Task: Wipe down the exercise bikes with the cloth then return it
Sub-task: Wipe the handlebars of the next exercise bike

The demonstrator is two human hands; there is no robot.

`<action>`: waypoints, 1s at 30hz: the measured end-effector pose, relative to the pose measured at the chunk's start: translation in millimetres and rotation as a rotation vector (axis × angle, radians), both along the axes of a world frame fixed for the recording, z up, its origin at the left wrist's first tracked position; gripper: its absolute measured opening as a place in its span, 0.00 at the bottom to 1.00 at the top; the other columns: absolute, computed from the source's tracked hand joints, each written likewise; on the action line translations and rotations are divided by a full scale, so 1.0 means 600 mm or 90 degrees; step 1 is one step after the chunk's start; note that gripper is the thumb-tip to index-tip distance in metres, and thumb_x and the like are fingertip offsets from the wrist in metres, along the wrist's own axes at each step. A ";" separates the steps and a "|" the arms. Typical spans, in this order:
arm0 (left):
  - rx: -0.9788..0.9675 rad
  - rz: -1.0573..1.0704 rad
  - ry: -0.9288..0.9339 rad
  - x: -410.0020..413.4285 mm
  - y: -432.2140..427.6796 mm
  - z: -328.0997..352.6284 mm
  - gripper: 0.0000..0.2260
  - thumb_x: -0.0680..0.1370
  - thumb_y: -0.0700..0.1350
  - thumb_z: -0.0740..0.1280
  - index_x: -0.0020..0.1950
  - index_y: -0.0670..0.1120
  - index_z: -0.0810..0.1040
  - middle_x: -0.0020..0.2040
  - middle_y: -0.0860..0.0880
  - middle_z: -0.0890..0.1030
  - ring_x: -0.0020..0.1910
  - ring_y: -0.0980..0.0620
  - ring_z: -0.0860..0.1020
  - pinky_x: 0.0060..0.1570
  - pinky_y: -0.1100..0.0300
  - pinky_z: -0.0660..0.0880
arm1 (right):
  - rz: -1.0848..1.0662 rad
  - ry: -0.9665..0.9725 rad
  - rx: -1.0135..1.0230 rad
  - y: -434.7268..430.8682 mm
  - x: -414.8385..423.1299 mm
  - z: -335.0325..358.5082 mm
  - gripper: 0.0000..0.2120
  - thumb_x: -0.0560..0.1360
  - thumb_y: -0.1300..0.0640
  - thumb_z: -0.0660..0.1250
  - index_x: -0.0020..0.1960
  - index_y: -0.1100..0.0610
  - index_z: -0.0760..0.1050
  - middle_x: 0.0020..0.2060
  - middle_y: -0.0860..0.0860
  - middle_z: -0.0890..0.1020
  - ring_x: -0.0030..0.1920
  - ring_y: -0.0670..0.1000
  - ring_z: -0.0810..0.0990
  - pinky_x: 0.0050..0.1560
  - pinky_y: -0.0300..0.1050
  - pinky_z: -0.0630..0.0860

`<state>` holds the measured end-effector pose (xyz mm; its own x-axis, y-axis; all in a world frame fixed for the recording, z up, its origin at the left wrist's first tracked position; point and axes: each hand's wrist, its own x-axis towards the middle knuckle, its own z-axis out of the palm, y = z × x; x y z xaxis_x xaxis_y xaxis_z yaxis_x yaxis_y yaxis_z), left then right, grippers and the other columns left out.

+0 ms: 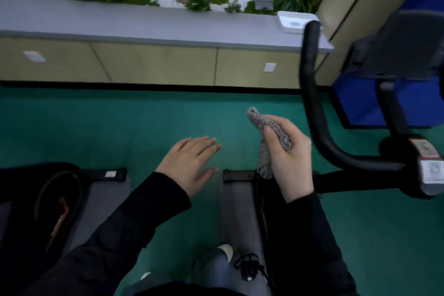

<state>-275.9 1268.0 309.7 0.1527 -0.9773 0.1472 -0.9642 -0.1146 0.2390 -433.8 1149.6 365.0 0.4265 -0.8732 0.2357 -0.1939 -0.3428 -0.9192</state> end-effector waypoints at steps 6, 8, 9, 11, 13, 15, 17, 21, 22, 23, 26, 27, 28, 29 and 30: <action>0.031 0.218 0.065 0.100 0.193 -0.034 0.20 0.76 0.53 0.67 0.65 0.45 0.75 0.64 0.48 0.77 0.69 0.48 0.70 0.70 0.52 0.59 | 0.143 0.026 0.047 0.130 0.124 -0.015 0.09 0.77 0.66 0.65 0.49 0.56 0.81 0.47 0.49 0.84 0.50 0.47 0.81 0.55 0.41 0.75; 0.049 0.282 0.074 0.125 0.266 -0.043 0.21 0.77 0.55 0.65 0.67 0.47 0.74 0.65 0.50 0.76 0.69 0.50 0.69 0.70 0.53 0.58 | 0.197 0.040 0.059 0.185 0.163 -0.021 0.09 0.77 0.66 0.65 0.48 0.54 0.80 0.46 0.47 0.83 0.50 0.45 0.81 0.54 0.39 0.74; 0.054 0.313 0.077 0.137 0.304 -0.047 0.21 0.77 0.55 0.64 0.67 0.47 0.73 0.65 0.50 0.76 0.70 0.51 0.68 0.70 0.53 0.57 | 0.225 0.045 0.064 0.213 0.182 -0.024 0.09 0.77 0.66 0.65 0.48 0.54 0.80 0.46 0.46 0.83 0.50 0.44 0.81 0.54 0.39 0.74; 0.047 0.378 0.083 0.157 0.381 -0.050 0.21 0.78 0.56 0.63 0.66 0.46 0.74 0.64 0.49 0.77 0.69 0.51 0.70 0.70 0.53 0.58 | 0.286 0.058 0.076 0.272 0.220 -0.030 0.10 0.77 0.66 0.65 0.48 0.53 0.81 0.46 0.45 0.84 0.50 0.43 0.81 0.54 0.38 0.74; 0.046 0.447 0.096 0.173 0.456 -0.050 0.22 0.77 0.58 0.59 0.65 0.46 0.75 0.63 0.49 0.78 0.68 0.50 0.71 0.69 0.53 0.59 | 0.348 0.064 0.083 0.332 0.258 -0.033 0.11 0.77 0.66 0.65 0.47 0.51 0.80 0.46 0.45 0.84 0.49 0.42 0.81 0.53 0.36 0.74; 0.069 0.510 0.102 0.188 0.532 -0.051 0.24 0.77 0.60 0.56 0.66 0.48 0.73 0.65 0.50 0.76 0.69 0.52 0.69 0.69 0.55 0.59 | 0.411 0.070 0.089 0.390 0.294 -0.035 0.12 0.77 0.66 0.65 0.47 0.50 0.80 0.46 0.45 0.83 0.49 0.41 0.80 0.52 0.34 0.73; 0.084 0.565 0.107 0.201 0.604 -0.059 0.22 0.79 0.59 0.57 0.69 0.49 0.71 0.66 0.51 0.75 0.69 0.53 0.68 0.68 0.56 0.60 | 0.473 0.083 0.081 0.446 0.326 -0.037 0.12 0.77 0.66 0.65 0.47 0.49 0.79 0.47 0.45 0.83 0.50 0.41 0.80 0.52 0.32 0.73; 0.088 0.672 0.149 0.205 0.717 -0.067 0.22 0.79 0.58 0.59 0.69 0.49 0.70 0.66 0.51 0.74 0.67 0.51 0.69 0.66 0.54 0.65 | 0.577 0.105 0.056 0.534 0.372 -0.041 0.11 0.77 0.66 0.65 0.48 0.50 0.79 0.47 0.47 0.83 0.51 0.44 0.80 0.53 0.33 0.72; 0.080 0.698 0.156 0.202 0.738 -0.068 0.22 0.78 0.58 0.59 0.69 0.49 0.71 0.66 0.51 0.74 0.67 0.51 0.70 0.65 0.54 0.66 | 0.601 0.107 0.052 0.551 0.383 -0.040 0.11 0.77 0.66 0.65 0.48 0.50 0.79 0.47 0.47 0.83 0.51 0.43 0.80 0.53 0.31 0.72; 0.072 0.719 0.160 0.201 0.754 -0.069 0.22 0.78 0.57 0.60 0.69 0.49 0.71 0.66 0.51 0.75 0.66 0.51 0.71 0.64 0.53 0.67 | 0.619 0.107 0.048 0.562 0.391 -0.039 0.12 0.77 0.66 0.65 0.48 0.50 0.79 0.47 0.46 0.83 0.50 0.42 0.80 0.52 0.30 0.72; 0.068 0.776 0.186 0.197 0.792 -0.074 0.22 0.77 0.56 0.62 0.68 0.47 0.72 0.66 0.50 0.75 0.66 0.49 0.71 0.63 0.53 0.67 | 0.671 0.112 0.041 0.590 0.422 -0.038 0.12 0.77 0.66 0.65 0.48 0.49 0.79 0.47 0.45 0.83 0.49 0.39 0.80 0.50 0.29 0.71; 0.066 0.798 0.197 0.196 0.801 -0.077 0.22 0.77 0.56 0.63 0.68 0.47 0.72 0.66 0.49 0.75 0.65 0.49 0.72 0.63 0.53 0.68 | 0.693 0.119 0.039 0.599 0.434 -0.040 0.12 0.77 0.66 0.65 0.48 0.49 0.79 0.46 0.45 0.83 0.48 0.38 0.79 0.50 0.28 0.71; 0.064 0.819 0.207 0.194 0.807 -0.081 0.22 0.77 0.56 0.63 0.68 0.47 0.72 0.66 0.49 0.75 0.65 0.49 0.72 0.63 0.53 0.68 | 0.713 0.127 0.034 0.606 0.444 -0.043 0.12 0.77 0.67 0.65 0.48 0.49 0.79 0.46 0.45 0.83 0.48 0.38 0.79 0.50 0.28 0.71; 0.062 0.835 0.216 0.194 0.810 -0.086 0.22 0.77 0.57 0.63 0.68 0.47 0.72 0.66 0.49 0.75 0.65 0.48 0.72 0.62 0.53 0.68 | 0.730 0.135 0.030 0.612 0.453 -0.047 0.13 0.77 0.67 0.65 0.48 0.49 0.79 0.46 0.45 0.83 0.49 0.38 0.79 0.50 0.28 0.71; 0.062 0.847 0.226 0.192 0.810 -0.090 0.23 0.77 0.57 0.63 0.68 0.47 0.72 0.66 0.49 0.75 0.65 0.48 0.72 0.62 0.53 0.68 | 0.745 0.141 0.028 0.616 0.462 -0.050 0.13 0.77 0.67 0.65 0.47 0.48 0.79 0.46 0.45 0.83 0.49 0.38 0.79 0.51 0.28 0.71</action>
